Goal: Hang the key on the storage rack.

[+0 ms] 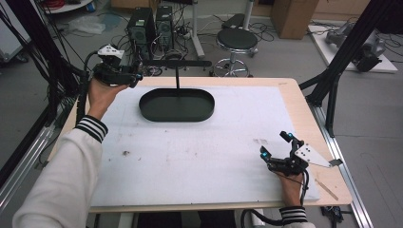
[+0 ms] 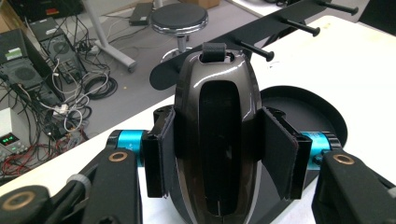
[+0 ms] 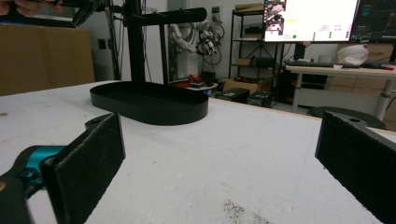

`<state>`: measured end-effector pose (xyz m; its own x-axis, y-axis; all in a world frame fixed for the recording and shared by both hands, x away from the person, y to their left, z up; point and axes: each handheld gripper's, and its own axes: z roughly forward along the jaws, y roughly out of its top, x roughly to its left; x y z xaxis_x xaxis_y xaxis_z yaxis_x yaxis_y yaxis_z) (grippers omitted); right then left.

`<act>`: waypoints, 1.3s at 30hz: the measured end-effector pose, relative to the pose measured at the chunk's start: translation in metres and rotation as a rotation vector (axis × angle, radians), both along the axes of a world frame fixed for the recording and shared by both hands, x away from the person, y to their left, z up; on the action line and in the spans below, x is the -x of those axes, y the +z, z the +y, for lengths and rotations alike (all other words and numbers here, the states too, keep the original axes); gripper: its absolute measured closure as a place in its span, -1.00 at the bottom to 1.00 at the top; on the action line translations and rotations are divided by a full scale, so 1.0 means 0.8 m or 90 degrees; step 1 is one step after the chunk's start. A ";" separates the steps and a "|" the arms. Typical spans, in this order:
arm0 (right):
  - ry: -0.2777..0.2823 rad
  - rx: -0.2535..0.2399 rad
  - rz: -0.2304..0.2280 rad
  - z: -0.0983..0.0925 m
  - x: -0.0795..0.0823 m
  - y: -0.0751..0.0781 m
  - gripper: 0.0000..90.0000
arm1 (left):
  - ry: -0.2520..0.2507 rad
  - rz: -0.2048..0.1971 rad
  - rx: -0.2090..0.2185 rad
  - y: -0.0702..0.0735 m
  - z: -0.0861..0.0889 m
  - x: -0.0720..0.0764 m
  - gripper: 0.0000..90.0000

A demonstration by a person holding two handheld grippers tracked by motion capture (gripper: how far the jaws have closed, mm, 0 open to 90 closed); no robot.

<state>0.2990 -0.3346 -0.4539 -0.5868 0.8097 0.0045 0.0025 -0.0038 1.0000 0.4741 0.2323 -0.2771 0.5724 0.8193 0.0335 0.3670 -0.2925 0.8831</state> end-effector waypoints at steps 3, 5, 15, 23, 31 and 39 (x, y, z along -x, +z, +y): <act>0.000 -0.001 0.000 0.000 0.000 0.000 -0.99 | 0.006 -0.006 0.005 -0.002 -0.003 -0.002 0.08; 0.000 0.000 -0.002 0.000 0.000 0.000 -0.99 | 0.009 -0.008 0.006 -0.003 -0.004 -0.003 0.08; -0.001 0.000 -0.003 0.000 -0.001 0.000 -0.99 | 0.011 -0.021 0.026 -0.005 -0.008 -0.006 0.08; 0.000 -0.001 0.000 0.000 0.000 0.000 -0.99 | 0.016 -0.028 0.034 -0.003 -0.005 -0.006 0.08; -0.001 0.000 -0.004 0.000 -0.001 0.000 -0.99 | 0.022 -0.030 0.046 -0.004 -0.005 -0.008 0.08; -0.001 -0.001 -0.003 0.000 -0.001 0.000 -0.99 | 0.023 -0.028 0.038 0.000 -0.013 -0.016 0.08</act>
<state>0.2997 -0.3349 -0.4539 -0.5858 0.8105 0.0022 -0.0030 -0.0049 1.0000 0.4866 0.2220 -0.2771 0.5411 0.8409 0.0076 0.3376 -0.2255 0.9139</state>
